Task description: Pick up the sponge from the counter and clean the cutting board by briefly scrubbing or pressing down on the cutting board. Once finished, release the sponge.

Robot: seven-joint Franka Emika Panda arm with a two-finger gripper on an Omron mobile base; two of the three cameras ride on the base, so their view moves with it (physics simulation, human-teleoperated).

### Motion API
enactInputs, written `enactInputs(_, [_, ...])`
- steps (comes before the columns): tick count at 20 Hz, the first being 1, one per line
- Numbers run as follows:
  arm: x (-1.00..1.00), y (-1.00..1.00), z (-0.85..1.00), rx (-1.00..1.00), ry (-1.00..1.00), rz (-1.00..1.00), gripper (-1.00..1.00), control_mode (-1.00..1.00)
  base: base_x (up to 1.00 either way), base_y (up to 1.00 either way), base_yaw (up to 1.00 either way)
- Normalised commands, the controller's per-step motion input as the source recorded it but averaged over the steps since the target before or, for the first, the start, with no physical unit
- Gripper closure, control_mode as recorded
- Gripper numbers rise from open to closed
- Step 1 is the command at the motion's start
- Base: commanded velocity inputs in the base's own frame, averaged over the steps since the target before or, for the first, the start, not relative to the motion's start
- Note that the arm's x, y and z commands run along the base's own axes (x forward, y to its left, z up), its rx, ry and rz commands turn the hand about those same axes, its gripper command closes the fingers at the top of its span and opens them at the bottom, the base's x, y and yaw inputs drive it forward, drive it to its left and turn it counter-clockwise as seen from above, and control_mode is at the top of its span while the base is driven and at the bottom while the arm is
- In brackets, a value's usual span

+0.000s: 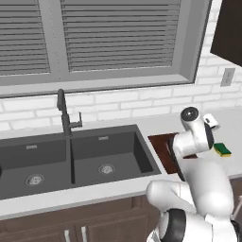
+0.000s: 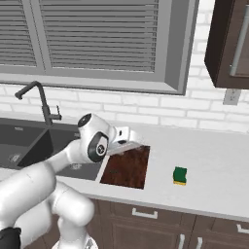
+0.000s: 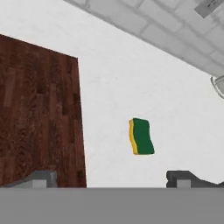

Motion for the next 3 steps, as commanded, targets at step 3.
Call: enactInputs(3, [-0.15,0.48,1.00,0.01,0.21,0.01,-1.00,-1.00,0.00,0.00,0.00])
